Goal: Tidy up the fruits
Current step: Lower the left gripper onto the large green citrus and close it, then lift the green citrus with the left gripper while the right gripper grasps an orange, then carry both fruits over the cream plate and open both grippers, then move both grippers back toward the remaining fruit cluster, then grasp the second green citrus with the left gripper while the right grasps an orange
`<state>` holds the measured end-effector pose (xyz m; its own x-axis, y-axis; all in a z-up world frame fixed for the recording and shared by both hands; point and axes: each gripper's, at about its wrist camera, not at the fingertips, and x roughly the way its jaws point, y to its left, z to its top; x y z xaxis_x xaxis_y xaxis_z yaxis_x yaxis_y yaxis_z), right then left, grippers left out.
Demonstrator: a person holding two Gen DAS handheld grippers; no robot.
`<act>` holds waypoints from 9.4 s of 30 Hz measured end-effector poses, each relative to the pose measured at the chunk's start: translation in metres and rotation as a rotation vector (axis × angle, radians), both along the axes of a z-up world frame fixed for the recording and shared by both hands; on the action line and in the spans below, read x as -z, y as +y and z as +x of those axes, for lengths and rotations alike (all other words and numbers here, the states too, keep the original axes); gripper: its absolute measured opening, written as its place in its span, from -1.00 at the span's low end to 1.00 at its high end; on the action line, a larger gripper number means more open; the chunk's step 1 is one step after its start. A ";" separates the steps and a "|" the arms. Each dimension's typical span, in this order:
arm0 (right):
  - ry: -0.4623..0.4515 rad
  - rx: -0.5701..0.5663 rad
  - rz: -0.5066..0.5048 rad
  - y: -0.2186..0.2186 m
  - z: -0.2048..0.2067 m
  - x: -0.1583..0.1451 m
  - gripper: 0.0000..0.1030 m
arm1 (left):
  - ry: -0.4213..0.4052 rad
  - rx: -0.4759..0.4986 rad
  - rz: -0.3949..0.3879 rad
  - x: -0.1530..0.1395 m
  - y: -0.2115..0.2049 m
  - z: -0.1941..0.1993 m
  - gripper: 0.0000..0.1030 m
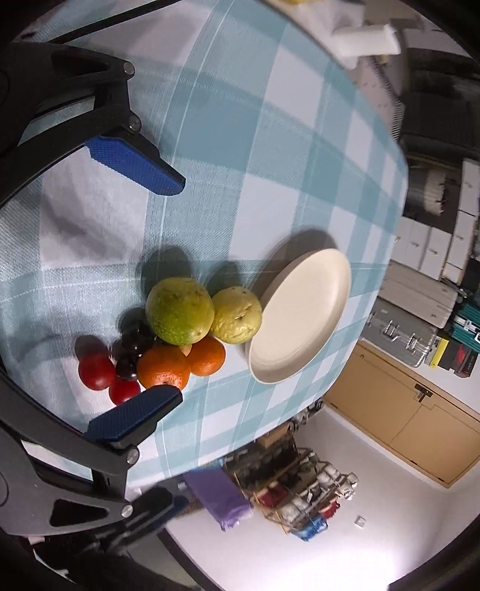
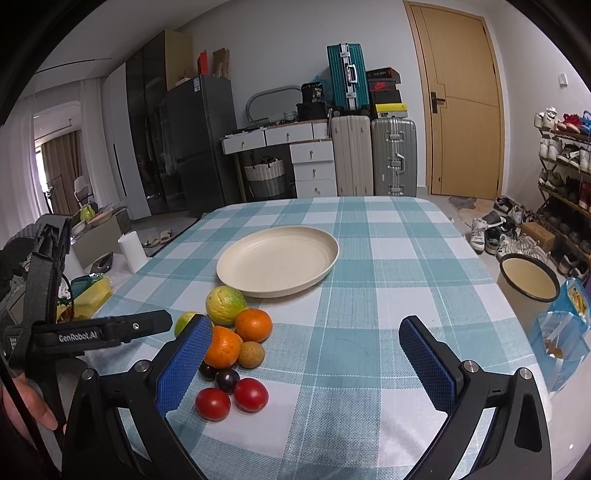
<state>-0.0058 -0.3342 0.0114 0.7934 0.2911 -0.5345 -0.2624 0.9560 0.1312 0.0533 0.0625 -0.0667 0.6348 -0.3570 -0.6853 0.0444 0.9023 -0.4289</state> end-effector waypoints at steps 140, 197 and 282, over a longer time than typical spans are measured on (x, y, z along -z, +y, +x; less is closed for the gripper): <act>0.244 -0.280 0.091 0.049 0.299 0.046 0.22 | 0.264 0.181 -0.258 0.010 -0.025 0.317 0.08; 0.046 -0.264 0.135 0.016 0.106 -0.008 1.00 | -0.016 -0.138 0.291 -0.045 -0.019 0.083 0.97; 0.298 -0.365 0.215 0.008 0.116 0.055 -0.21 | 0.144 0.044 -0.012 0.025 -0.040 0.102 0.96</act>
